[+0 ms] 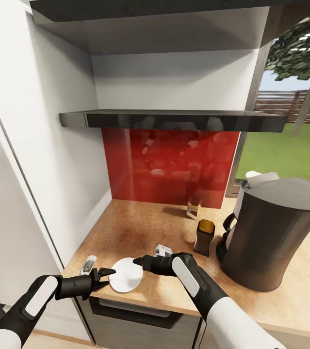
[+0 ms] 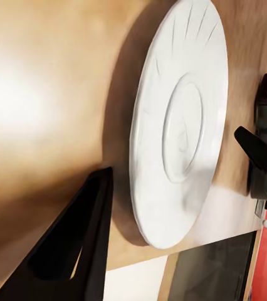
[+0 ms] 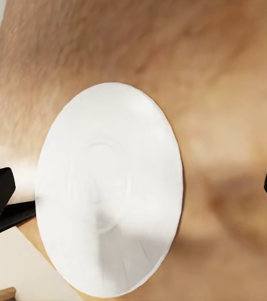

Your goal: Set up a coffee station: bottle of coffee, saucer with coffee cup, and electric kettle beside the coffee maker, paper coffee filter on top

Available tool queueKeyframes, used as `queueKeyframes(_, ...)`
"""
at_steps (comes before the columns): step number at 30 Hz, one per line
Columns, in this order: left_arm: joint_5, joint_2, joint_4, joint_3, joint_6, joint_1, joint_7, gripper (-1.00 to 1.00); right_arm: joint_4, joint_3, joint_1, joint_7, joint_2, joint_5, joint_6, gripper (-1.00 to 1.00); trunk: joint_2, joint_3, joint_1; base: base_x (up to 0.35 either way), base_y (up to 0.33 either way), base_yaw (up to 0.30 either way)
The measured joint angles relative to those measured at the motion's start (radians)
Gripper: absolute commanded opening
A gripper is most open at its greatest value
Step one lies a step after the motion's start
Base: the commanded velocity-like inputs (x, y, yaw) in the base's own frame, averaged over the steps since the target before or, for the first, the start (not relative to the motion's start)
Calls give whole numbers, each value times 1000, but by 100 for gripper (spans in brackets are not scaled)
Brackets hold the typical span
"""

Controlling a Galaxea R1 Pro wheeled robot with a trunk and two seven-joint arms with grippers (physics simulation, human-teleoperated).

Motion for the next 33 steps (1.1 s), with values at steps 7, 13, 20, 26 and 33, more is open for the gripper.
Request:
queueKeyframes(7,-1,0,0,-1,1,0,0,100,21,0,0,1,0,0,0,100,0,0,0,49,0,0)
queueKeyframes(13,-1,0,0,-1,0,1,0,100,37,0,0,67,0,-2,0,100,0,0,0,12,0,0)
queueKeyframes(20,0,0,0,0,0,2,0,100,72,0,0,118,0,-1,-5,100,0,0,0,1,0,0)
queueKeyframes(26,-1,-1,0,0,0,2,0,100,81,0,0,139,0,0,-8,100,0,0,0,0,0,0)
queueKeyframes(33,0,-2,0,-6,0,2,0,100,110,0,0,167,0,0,-83,100,0,0,0,1,0,0)
